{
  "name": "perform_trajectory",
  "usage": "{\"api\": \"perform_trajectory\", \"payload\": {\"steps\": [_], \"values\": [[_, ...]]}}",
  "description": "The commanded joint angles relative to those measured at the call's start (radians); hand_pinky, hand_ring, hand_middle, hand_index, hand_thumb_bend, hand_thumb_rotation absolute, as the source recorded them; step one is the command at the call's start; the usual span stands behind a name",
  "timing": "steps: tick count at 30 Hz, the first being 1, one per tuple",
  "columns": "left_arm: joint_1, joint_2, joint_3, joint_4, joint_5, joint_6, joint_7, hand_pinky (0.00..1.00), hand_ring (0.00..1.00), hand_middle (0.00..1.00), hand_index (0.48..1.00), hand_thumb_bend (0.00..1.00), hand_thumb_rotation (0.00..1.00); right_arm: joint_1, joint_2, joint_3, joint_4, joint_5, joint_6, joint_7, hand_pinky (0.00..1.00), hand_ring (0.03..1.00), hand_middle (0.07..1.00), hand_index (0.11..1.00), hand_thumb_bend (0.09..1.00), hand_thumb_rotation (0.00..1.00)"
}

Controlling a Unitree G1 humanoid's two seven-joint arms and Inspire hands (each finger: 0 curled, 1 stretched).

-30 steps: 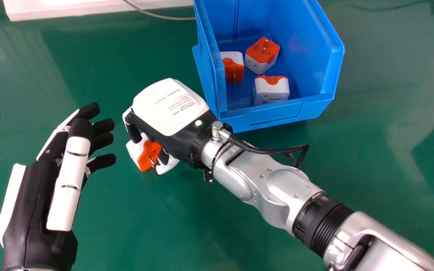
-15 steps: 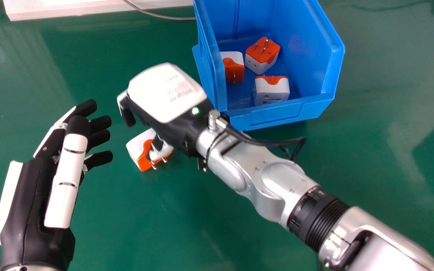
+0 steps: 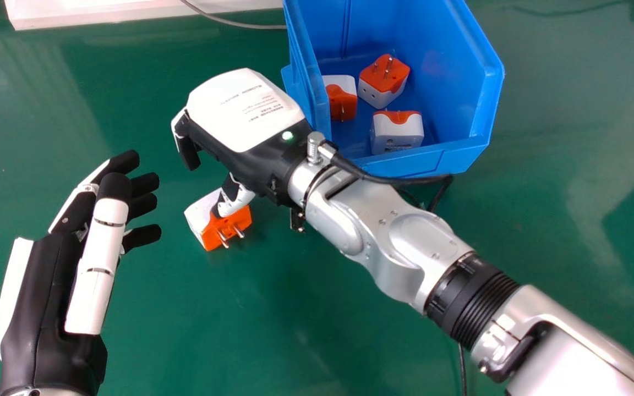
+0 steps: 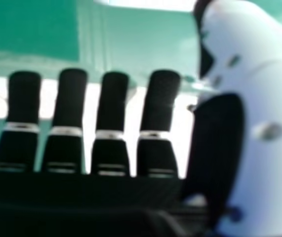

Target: Pick all objects and put in blue box

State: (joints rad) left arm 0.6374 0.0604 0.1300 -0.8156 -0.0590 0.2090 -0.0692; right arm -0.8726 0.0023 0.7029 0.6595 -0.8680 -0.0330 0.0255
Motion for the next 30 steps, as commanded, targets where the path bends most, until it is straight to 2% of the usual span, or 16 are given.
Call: {"api": "perform_trajectory", "payload": {"steps": [1,2,3,5,6,7,8,9,10,11,12,15,22,25,30], "values": [[0.014,0.005,0.005,-0.033,0.002,-0.021,-0.004,0.75,0.83,0.82,0.848,0.57,0.9,-0.014,0.001,-0.02,-0.055,0.024,0.012,0.052,0.53,0.662,0.704,0.564,0.505,0.07],[0.02,0.004,0.005,-0.036,0.003,-0.024,-0.004,0.75,0.83,0.82,0.848,0.57,0.9,-0.011,-0.002,-0.025,-0.063,0.033,0.015,0.076,0.53,0.662,0.704,0.564,0.505,0.07],[0.03,0.003,0.003,-0.041,0.004,-0.028,-0.005,0.75,0.83,0.83,0.849,0.57,0.9,-0.008,-0.005,-0.031,-0.073,0.047,0.016,0.106,0.57,0.706,0.747,0.626,0.561,0.08],[0.047,0.001,0.0,-0.048,0.006,-0.037,-0.007,0.75,0.83,0.83,0.849,0.57,0.9,-0.007,-0.003,-0.044,-0.073,0.078,0.018,0.153,0.57,0.706,0.747,0.626,0.561,0.08],[0.057,0.0,-0.001,-0.053,0.006,-0.042,-0.008,0.75,0.83,0.83,0.85,0.57,0.9,-0.007,-0.002,-0.046,-0.073,0.086,0.019,0.168,0.62,0.75,0.789,0.681,0.605,0.09],[0.069,-0.001,-0.003,-0.059,0.005,-0.048,-0.009,0.75,0.83,0.83,0.85,0.57,0.9,-0.007,-0.001,-0.045,-0.072,0.089,0.022,0.178,0.62,0.75,0.789,0.681,0.605,0.09],[0.081,-0.002,-0.005,-0.065,0.005,-0.053,-0.01,0.76,0.83,0.83,0.851,0.57,0.9,-0.008,-0.001,-0.04,-0.07,0.087,0.024,0.184,0.67,0.793,0.829,0.731,0.652,0.09],[0.093,-0.003,-0.006,-0.071,0.005,-0.059,-0.011,0.76,0.83,0.83,0.851,0.57,0.9,-0.009,-0.001,-0.034,-0.067,0.083,0.026,0.19,0.67,0.793,0.829,0.731,0.652,0.09],[0.104,-0.004,-0.007,-0.074,0.005,-0.066,-0.012,0.76,0.83,0.83,0.852,0.57,0.9,-0.011,-0.003,-0.027,-0.064,0.076,0.025,0.193,0.76,0.856,0.888,0.805,0.732,0.1],[0.11,-0.005,-0.008,-0.075,0.006,-0.072,-0.013,0.76,0.83,0.83,0.852,0.58,0.9,-0.016,-0.004,-0.02,-0.056,0.069,0.021,0.194,0.79,0.878,0.909,0.832,0.762,0.1],[0.12,-0.006,-0.009,-0.077,0.006,-0.079,-0.015,0.76,0.83,0.83,0.852,0.58,0.9,-0.016,-0.006,-0.015,-0.058,0.063,0.02,0.196,0.79,0.878,0.909,0.832,0.762,0.1],[0.158,-0.01,-0.019,-0.091,0.011,-0.102,-0.017,0.76,0.83,0.83,0.853,0.59,0.9,-0.017,-0.012,-0.003,-0.072,0.054,0.02,0.211,0.86,0.933,0.963,0.901,0.845,0.13],[0.236,-0.018,-0.043,-0.126,0.026,-0.15,-0.019,0.76,0.83,0.84,0.853,0.6,0.89,-0.015,0.004,0.018,-0.049,0.03,0.016,0.208,0.9,0.964,0.993,0.943,0.906,0.18],[0.256,-0.02,-0.052,-0.128,0.032,-0.169,-0.018,0.76,0.83,0.83,0.852,0.61,0.89,-0.016,0.011,0.023,-0.03,0.03,0.015,0.203,0.9,0.969,0.997,0.944,0.923,0.19],[0.284,-0.02,-0.063,-0.129,0.035,-0.198,-0.017,0.76,0.83,0.83,0.852,0.62,0.89,-0.022,0.022,0.039,0.0,0.013,0.021,0.19,0.9,0.971,0.997,0.939,0.929,0.19]]}}
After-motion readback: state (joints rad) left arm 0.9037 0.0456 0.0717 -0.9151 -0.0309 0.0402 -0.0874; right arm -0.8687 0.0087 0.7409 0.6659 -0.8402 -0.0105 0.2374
